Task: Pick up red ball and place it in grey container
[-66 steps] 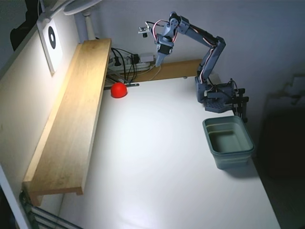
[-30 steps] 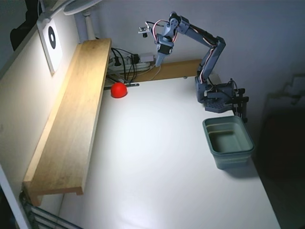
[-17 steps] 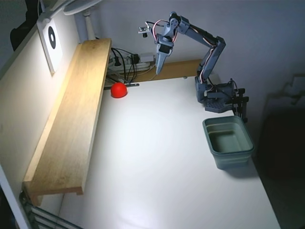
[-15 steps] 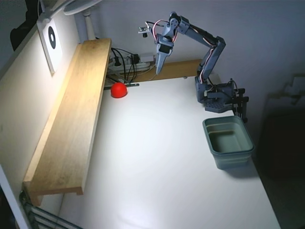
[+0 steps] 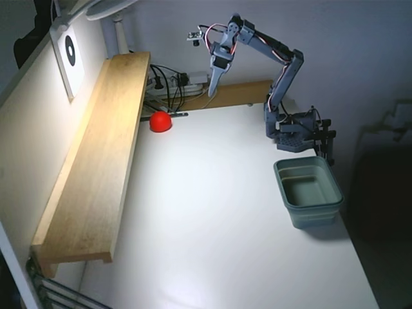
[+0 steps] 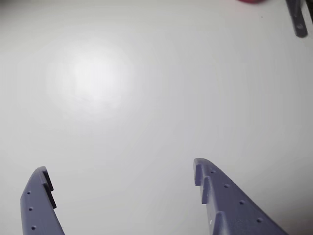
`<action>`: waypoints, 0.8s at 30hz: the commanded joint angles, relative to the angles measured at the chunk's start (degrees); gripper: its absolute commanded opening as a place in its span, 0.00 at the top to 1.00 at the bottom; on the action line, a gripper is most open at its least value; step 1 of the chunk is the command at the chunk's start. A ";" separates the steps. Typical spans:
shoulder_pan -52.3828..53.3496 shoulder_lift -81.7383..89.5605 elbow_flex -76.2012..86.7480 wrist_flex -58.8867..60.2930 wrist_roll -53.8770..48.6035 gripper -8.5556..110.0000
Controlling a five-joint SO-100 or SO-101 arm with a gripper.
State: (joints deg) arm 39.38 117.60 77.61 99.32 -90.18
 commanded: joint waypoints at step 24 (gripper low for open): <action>13.90 1.64 -1.86 0.68 0.18 0.61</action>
State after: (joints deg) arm 53.61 117.60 77.61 99.32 -90.18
